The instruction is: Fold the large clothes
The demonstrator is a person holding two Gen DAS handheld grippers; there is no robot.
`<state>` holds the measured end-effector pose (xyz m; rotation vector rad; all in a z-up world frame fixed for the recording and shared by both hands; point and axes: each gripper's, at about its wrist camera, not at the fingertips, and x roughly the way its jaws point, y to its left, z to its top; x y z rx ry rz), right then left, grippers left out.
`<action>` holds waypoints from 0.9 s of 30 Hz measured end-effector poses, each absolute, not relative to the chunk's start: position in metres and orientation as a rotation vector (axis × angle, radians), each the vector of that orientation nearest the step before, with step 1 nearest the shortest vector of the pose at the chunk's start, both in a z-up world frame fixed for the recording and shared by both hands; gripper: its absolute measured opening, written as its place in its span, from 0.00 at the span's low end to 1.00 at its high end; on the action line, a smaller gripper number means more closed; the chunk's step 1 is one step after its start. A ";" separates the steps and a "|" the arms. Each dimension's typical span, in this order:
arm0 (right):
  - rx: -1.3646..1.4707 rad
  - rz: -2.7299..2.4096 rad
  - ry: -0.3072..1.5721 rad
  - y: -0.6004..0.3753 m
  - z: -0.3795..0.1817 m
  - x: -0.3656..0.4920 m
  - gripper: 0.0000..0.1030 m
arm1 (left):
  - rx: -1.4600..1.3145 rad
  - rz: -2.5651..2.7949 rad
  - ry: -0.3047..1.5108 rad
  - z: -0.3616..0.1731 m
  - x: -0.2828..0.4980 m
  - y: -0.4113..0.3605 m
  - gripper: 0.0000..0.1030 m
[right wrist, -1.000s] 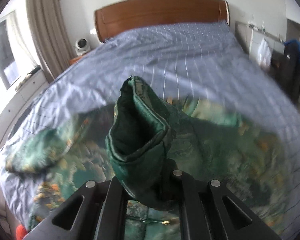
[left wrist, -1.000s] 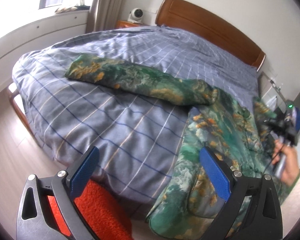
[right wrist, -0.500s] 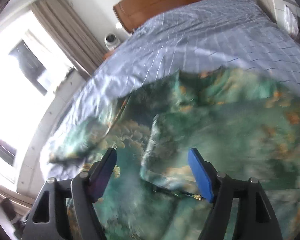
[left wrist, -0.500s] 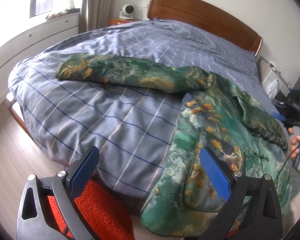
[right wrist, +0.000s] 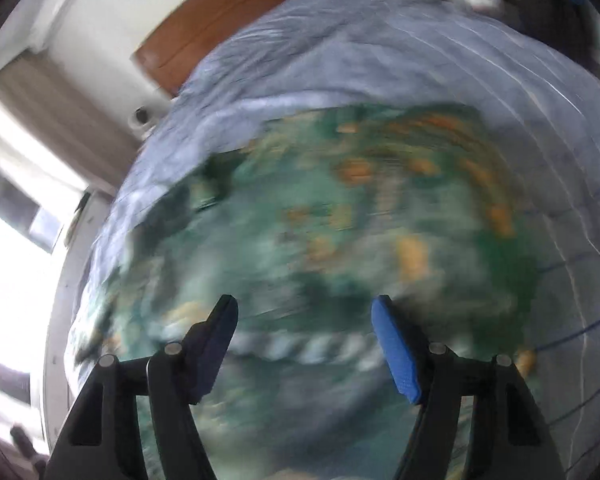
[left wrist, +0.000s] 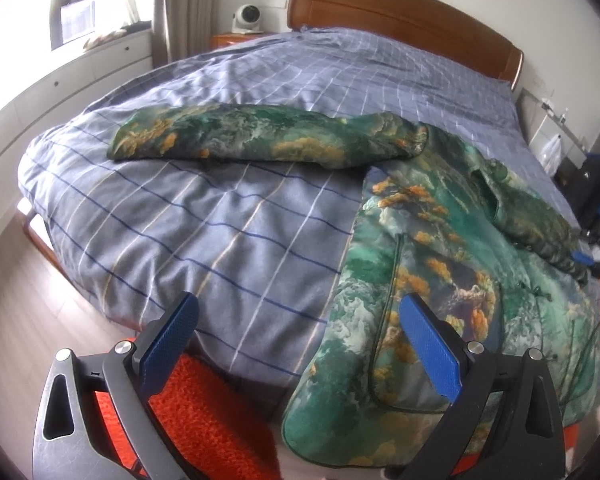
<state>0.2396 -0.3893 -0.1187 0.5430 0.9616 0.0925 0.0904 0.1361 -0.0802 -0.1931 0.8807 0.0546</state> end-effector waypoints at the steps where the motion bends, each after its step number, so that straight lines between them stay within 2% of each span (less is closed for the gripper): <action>1: 0.508 0.146 0.985 -0.370 -0.110 0.244 0.67 | -0.194 0.054 0.883 -0.081 0.092 0.135 0.98; 4: 0.317 0.269 1.031 -0.306 -0.095 0.247 0.67 | -0.202 0.043 0.885 -0.082 0.094 0.130 0.98; 6: 0.037 0.344 1.047 -0.241 -0.095 0.246 0.67 | -0.194 0.028 0.883 -0.082 0.093 0.125 0.98; 9: -0.272 0.361 1.044 -0.172 -0.118 0.252 0.67 | -0.172 0.021 0.882 -0.081 0.091 0.124 0.98; 11: -0.372 0.282 1.048 -0.154 -0.137 0.268 0.67 | -0.171 0.024 0.884 -0.082 0.090 0.127 0.98; 12: -0.408 0.256 1.049 -0.151 -0.147 0.274 0.63 | -0.175 0.027 0.886 -0.083 0.090 0.130 0.98; 13: -0.439 0.224 1.043 -0.147 -0.154 0.283 0.44 | -0.182 0.032 0.887 -0.084 0.089 0.134 0.98; 14: -0.431 0.208 1.030 -0.148 -0.156 0.291 0.37 | -0.189 0.038 0.888 -0.084 0.089 0.138 0.98; 15: -0.402 0.183 1.014 -0.153 -0.153 0.299 0.19 | -0.200 0.046 0.887 -0.085 0.089 0.144 0.98; 16: -0.376 0.128 0.986 -0.161 -0.145 0.305 0.13 | -0.207 0.051 0.885 -0.085 0.089 0.147 0.98; 18: -0.287 0.070 0.919 -0.168 -0.124 0.320 0.13 | -0.227 0.066 0.884 -0.086 0.090 0.154 0.98; 21: -0.202 0.056 0.887 -0.164 -0.109 0.345 0.13 | -0.256 0.078 0.889 -0.087 0.094 0.162 0.98; 23: -0.160 0.090 0.947 -0.158 -0.124 0.353 0.20 | -0.257 0.076 0.891 -0.087 0.094 0.162 0.98; 24: -0.131 0.113 1.005 -0.156 -0.136 0.355 0.33 | -0.252 0.075 0.889 -0.087 0.094 0.162 0.98; 25: -0.099 0.138 1.075 -0.154 -0.150 0.358 0.55 | -0.246 0.075 0.889 -0.087 0.094 0.161 0.98; 27: -0.039 0.191 1.109 -0.155 -0.161 0.352 0.67 | -0.233 0.077 0.892 -0.087 0.094 0.160 0.98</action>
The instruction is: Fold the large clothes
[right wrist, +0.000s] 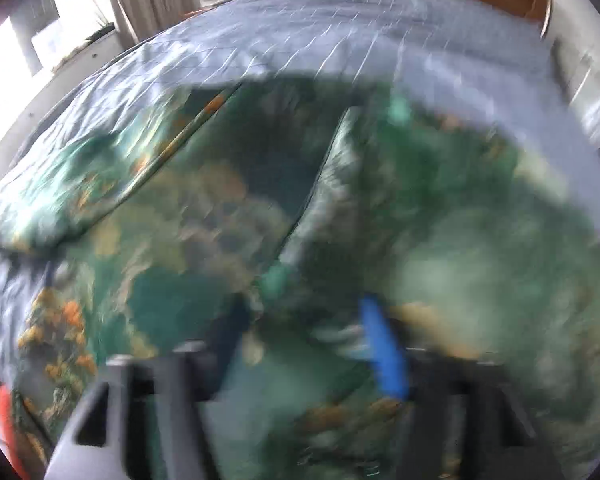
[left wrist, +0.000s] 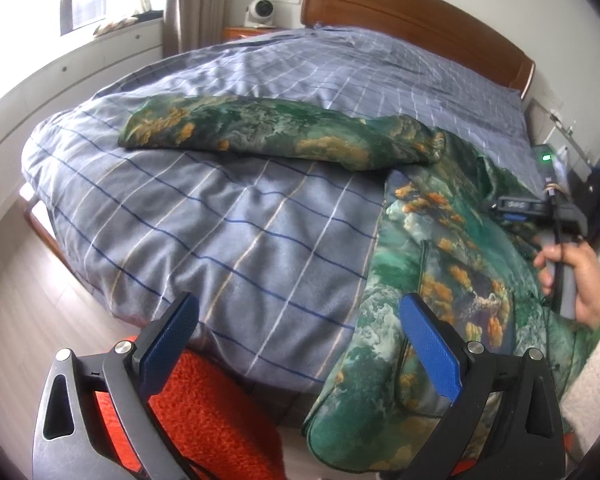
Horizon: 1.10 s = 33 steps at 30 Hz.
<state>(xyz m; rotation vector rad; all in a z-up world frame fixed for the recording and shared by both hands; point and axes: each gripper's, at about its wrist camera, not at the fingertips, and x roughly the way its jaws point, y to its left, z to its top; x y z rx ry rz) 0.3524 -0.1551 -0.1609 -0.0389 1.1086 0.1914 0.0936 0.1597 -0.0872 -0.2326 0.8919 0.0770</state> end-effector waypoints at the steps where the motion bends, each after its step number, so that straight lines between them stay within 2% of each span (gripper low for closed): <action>1: -0.014 0.209 1.080 -0.159 -0.154 0.346 0.67 | -0.228 0.079 0.894 -0.088 0.094 0.159 0.98; 5: 0.229 0.308 1.002 -0.205 -0.115 0.331 0.68 | -0.221 0.082 0.901 -0.090 0.097 0.155 0.98; 7: 0.364 0.317 0.956 -0.246 -0.096 0.322 0.78 | -0.217 0.079 0.901 -0.090 0.098 0.153 0.98; 9: 0.471 0.295 0.936 -0.288 -0.087 0.309 0.80 | -0.208 0.075 0.901 -0.089 0.099 0.150 0.98; 12: 0.595 0.188 0.962 -0.354 -0.103 0.299 0.80 | -0.191 0.079 0.909 -0.091 0.100 0.146 0.98; 15: 0.589 0.021 1.089 -0.392 -0.136 0.291 0.79 | -0.186 0.079 0.921 -0.092 0.101 0.142 0.98; 20: 0.663 0.134 1.015 -0.374 -0.123 0.279 0.79 | -0.167 0.078 0.919 -0.092 0.101 0.135 0.98; 24: 0.676 0.331 1.008 -0.303 -0.101 0.298 0.79 | -0.177 0.069 0.928 -0.091 0.103 0.131 0.98; 26: 0.560 0.376 1.016 -0.254 -0.090 0.315 0.79 | -0.181 0.064 0.923 -0.089 0.101 0.131 0.98; 30: -0.022 0.313 1.075 -0.147 -0.109 0.340 0.77 | -0.192 0.069 0.908 -0.084 0.095 0.139 0.98; 32: -0.180 0.252 1.083 -0.123 -0.131 0.346 0.65 | -0.205 0.074 0.910 -0.085 0.094 0.145 0.98; 33: -0.216 0.220 1.083 -0.117 -0.140 0.351 0.55 | -0.210 0.079 0.912 -0.087 0.094 0.148 0.98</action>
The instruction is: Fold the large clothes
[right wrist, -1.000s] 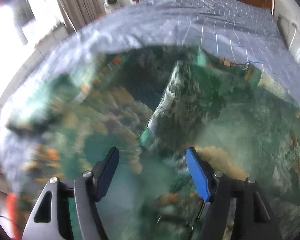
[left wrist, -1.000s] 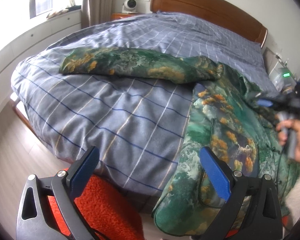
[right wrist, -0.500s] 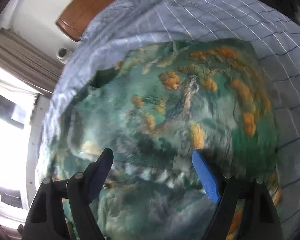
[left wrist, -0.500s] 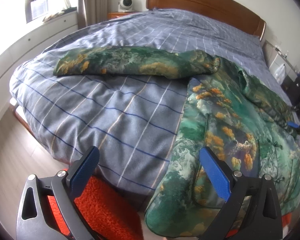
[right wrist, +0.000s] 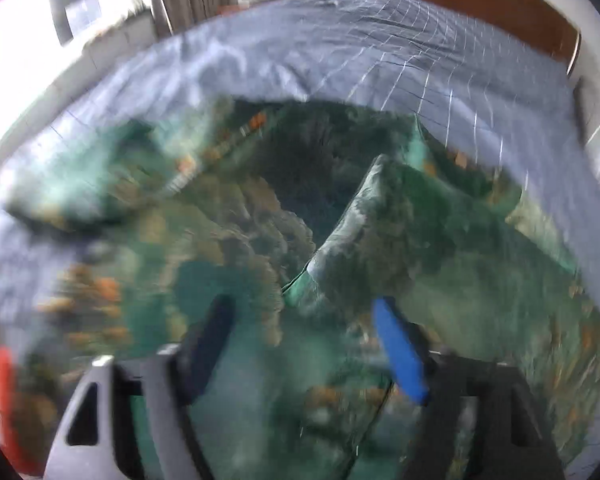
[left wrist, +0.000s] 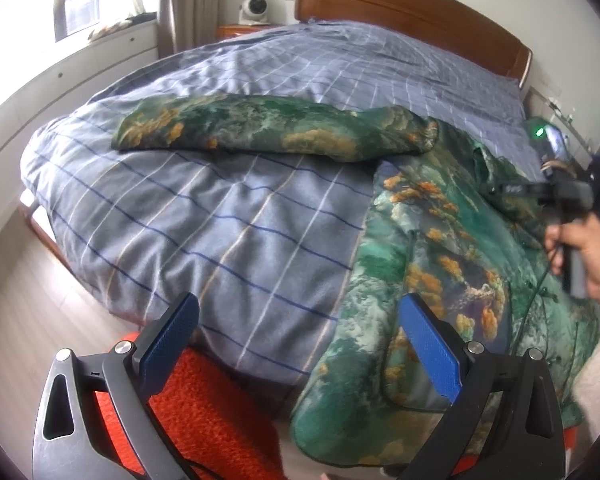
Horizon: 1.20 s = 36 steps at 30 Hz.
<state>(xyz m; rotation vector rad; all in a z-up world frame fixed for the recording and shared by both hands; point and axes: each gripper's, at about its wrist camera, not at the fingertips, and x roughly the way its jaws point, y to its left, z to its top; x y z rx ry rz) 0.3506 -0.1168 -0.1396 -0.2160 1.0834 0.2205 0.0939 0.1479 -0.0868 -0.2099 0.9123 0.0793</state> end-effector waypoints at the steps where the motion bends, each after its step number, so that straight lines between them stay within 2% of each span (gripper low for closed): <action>1: -0.246 0.175 1.078 -0.114 -0.147 0.354 0.41 | -0.214 0.088 0.916 -0.089 0.094 0.151 0.98; 4: -0.234 0.123 1.043 -0.130 -0.154 0.348 0.25 | -0.228 0.100 0.926 -0.093 0.095 0.158 0.98; 11: -0.251 0.263 1.071 -0.136 -0.160 0.319 0.23 | -0.240 0.081 0.956 -0.102 0.117 0.159 0.98; 12: -0.243 0.274 1.083 -0.138 -0.164 0.321 0.25 | -0.242 0.075 0.965 -0.103 0.122 0.159 0.98; 14: -0.200 0.290 1.083 -0.143 -0.164 0.324 0.39 | -0.260 0.079 1.000 -0.105 0.137 0.164 0.98; 15: -0.163 0.297 1.096 -0.146 -0.163 0.326 0.59 | -0.284 0.074 1.019 -0.104 0.146 0.172 0.98; 16: -0.138 0.298 1.102 -0.147 -0.161 0.325 0.69 | -0.305 0.069 1.027 -0.102 0.154 0.180 0.98; 20: 0.038 0.351 1.029 -0.164 -0.124 0.294 0.70 | -0.415 0.091 1.013 -0.082 0.190 0.237 0.98; 22: 0.134 0.389 0.987 -0.176 -0.108 0.269 0.78 | -0.512 0.111 1.007 -0.078 0.216 0.280 0.99; 24: 0.218 0.427 0.951 -0.189 -0.097 0.237 0.81 | -0.613 0.198 1.026 -0.087 0.243 0.325 0.99; 27: 0.318 0.470 0.942 -0.204 -0.094 0.197 0.81 | -0.719 0.334 1.046 -0.107 0.271 0.378 0.98; 33: 0.418 0.423 0.957 -0.230 -0.112 0.111 0.81 | -0.771 0.425 1.130 -0.144 0.309 0.416 0.97; 35: 0.422 0.375 0.970 -0.237 -0.119 0.090 0.81 | -0.791 0.399 1.137 -0.152 0.315 0.412 0.74; 36: 0.427 0.357 0.973 -0.241 -0.122 0.082 0.81 | -0.753 0.420 1.156 -0.151 0.318 0.408 0.53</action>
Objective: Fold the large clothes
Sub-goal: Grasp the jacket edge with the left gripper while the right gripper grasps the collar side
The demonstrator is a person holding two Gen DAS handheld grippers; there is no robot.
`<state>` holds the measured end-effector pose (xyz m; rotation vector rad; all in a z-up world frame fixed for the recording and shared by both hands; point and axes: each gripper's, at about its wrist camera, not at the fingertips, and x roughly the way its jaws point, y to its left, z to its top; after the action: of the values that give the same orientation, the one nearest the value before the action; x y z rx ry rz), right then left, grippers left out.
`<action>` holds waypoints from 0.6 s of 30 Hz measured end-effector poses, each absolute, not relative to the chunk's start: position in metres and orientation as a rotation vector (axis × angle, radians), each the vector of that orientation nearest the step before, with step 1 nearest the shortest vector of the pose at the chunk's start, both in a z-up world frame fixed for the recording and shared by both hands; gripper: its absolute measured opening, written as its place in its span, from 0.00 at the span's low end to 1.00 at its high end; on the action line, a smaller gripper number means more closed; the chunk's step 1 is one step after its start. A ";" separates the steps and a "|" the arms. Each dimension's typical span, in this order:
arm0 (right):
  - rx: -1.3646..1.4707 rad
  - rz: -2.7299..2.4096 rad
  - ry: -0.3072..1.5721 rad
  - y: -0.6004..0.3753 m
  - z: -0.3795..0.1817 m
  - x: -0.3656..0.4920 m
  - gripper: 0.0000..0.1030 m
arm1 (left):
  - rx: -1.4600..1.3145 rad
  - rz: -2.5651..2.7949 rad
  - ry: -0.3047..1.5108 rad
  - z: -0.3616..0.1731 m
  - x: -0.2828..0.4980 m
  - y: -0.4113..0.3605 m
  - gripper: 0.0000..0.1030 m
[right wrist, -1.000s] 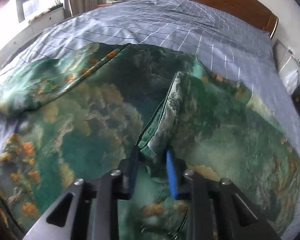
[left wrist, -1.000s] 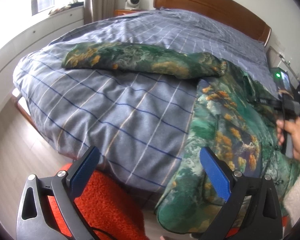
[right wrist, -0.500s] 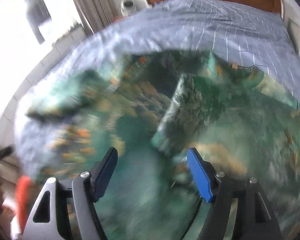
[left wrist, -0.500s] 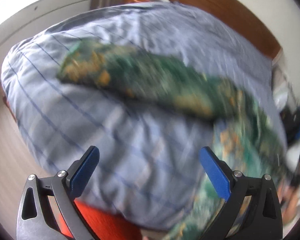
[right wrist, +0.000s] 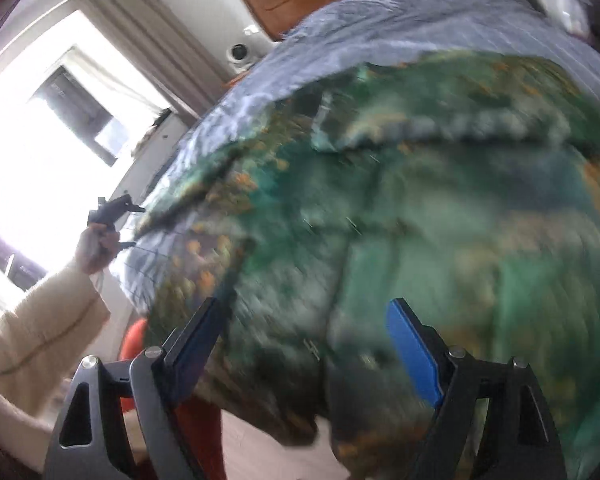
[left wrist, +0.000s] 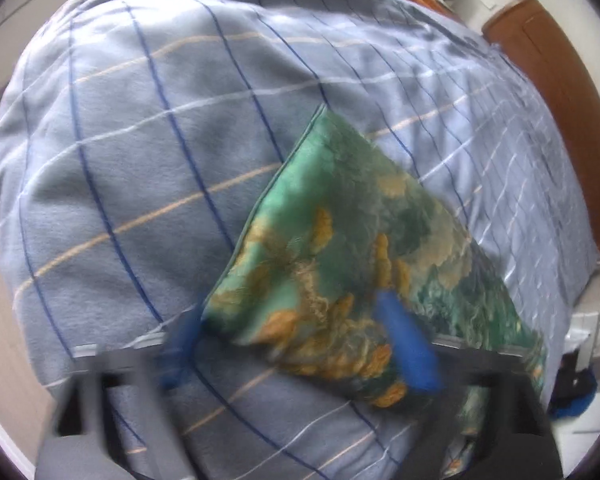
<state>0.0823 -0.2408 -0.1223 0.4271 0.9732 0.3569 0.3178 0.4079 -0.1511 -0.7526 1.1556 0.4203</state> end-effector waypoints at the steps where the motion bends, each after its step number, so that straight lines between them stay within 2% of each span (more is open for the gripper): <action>1: 0.441 0.337 0.975 -0.245 -0.125 0.076 0.81 | -0.711 0.434 1.154 -0.148 0.319 0.406 0.24; 2: 0.455 0.321 0.974 -0.248 -0.126 0.071 0.81 | -0.677 0.429 1.145 -0.143 0.321 0.403 0.16; 3: 0.463 0.310 0.970 -0.251 -0.127 0.067 0.81 | -0.656 0.415 1.135 -0.134 0.322 0.401 0.14; 8: 0.451 0.298 0.914 -0.263 -0.119 0.064 0.81 | -0.416 0.296 0.959 -0.022 0.327 0.344 0.11; 11: 0.454 0.285 0.877 -0.271 -0.117 0.065 0.81 | -0.265 0.122 0.831 0.070 0.328 0.262 0.10; 14: 0.501 0.281 0.849 -0.281 -0.121 0.062 0.81 | -0.149 -0.062 0.743 0.136 0.330 0.164 0.10; 18: 0.569 0.269 0.831 -0.294 -0.127 0.051 0.81 | -0.023 -0.298 0.693 0.177 0.324 0.028 0.09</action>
<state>0.0511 -0.2940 -0.1268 0.5690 0.8308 0.2687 0.3238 0.0277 0.1769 -0.0235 0.6934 -0.2985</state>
